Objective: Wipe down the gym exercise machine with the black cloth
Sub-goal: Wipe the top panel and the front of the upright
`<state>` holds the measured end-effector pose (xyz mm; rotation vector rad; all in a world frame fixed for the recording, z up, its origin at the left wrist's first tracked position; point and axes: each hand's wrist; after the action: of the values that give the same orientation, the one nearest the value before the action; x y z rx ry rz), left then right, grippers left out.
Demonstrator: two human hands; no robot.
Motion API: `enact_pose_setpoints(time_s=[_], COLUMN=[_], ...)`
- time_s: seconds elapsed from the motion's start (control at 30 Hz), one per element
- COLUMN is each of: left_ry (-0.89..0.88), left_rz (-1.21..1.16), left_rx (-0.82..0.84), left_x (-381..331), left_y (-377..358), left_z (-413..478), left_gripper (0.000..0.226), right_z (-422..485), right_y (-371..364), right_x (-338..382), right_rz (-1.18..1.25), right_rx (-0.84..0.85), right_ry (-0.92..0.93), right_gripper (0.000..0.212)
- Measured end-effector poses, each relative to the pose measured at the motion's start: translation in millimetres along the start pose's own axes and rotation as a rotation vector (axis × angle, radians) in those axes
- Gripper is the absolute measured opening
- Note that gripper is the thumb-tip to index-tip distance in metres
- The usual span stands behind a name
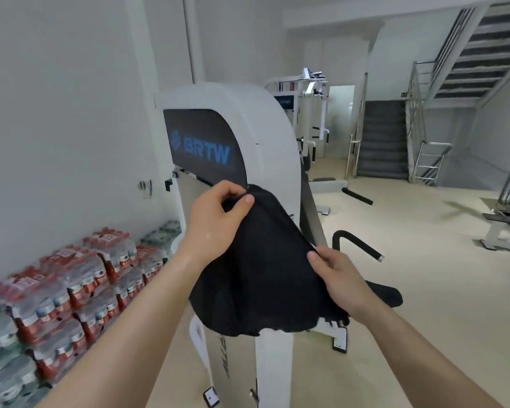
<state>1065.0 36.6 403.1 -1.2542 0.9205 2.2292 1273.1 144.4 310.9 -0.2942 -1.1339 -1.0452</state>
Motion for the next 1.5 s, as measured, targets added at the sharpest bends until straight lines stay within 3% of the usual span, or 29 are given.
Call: enact_pose_setpoints(time_s=[0.2, 0.43, 0.53, 0.63, 0.73, 0.9, 0.97, 1.07, 1.17, 1.23, 1.3, 1.5], left_ry=[-0.102, 0.077, 0.136, 0.116, 0.048, -0.070, -0.131, -0.186, -0.164, -0.176, -0.165, -0.083], left_rz=[0.004, 0.032, -0.039, -0.333, -0.379, -0.121, 0.008, 0.142, 0.296, 0.226, 0.018, -0.359], left_rx=[-0.378, -0.665, -0.700, -0.691, -0.731, -0.858, -0.894, -0.969, -1.122, -1.063, -0.854, -0.578], left_x=[-63.9, -108.2, -106.0, -97.4, -90.6, -78.5, -73.8, -66.9, -59.4, -56.8, -56.0, -58.0], left_y=[22.9, 31.8, 24.0, 11.6, 7.7, 1.1, 1.4, 4.1, 3.9, 5.7, 6.7, -13.6], left_z=[84.1, 195.6, 216.9, 220.8, 221.2, 212.9, 211.2, 212.8, 211.4, 207.2, 204.7, 181.8], left_gripper=[0.009, 0.021, 0.023, 0.032, 0.017, 0.014, 0.011, 0.005, 0.009, 0.012, 0.014, 0.034], right_z=[130.6, 284.3, 325.3, 344.0, 344.9, 332.5, 321.1, 298.0, 280.7, 275.2, 272.2, 275.1], right_y=[39.7, 58.4, 45.9, 32.3, 31.2, 34.0, 36.6, 36.7, 27.4, 20.2, 14.6, -1.2], right_x=[67.5, 124.5, 132.7, 126.3, 127.1, 143.7, 150.9, 155.4, 152.8, 150.2, 153.0, 168.4], right_rz=[-0.048, -0.146, -0.203, -0.202, -0.197, -0.387, -0.569, -0.785, -0.782, -0.705, -0.668, -0.773], right_rx=[-0.218, -0.208, -0.145, -0.078, -0.226, -0.057, -0.044, -0.024, 0.120, 0.217, 0.252, 0.295], right_ry=[0.334, 0.530, 0.530, 0.492, 0.602, 0.844, 0.898, 0.898, 0.789, 0.716, 0.673, 0.631], right_gripper=[0.018, 0.027, 0.027, 0.023, 0.019, 0.007, 0.023, 0.034, 0.041, 0.045, 0.051, 0.054])
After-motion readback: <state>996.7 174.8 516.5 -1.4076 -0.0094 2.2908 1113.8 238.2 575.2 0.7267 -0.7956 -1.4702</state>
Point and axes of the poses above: each hand's wrist, its own z-axis towards the middle knuckle, its own y-axis out of the back of the hand, x = y × z, and after that the axes turned 15 degrees about y, right-handed
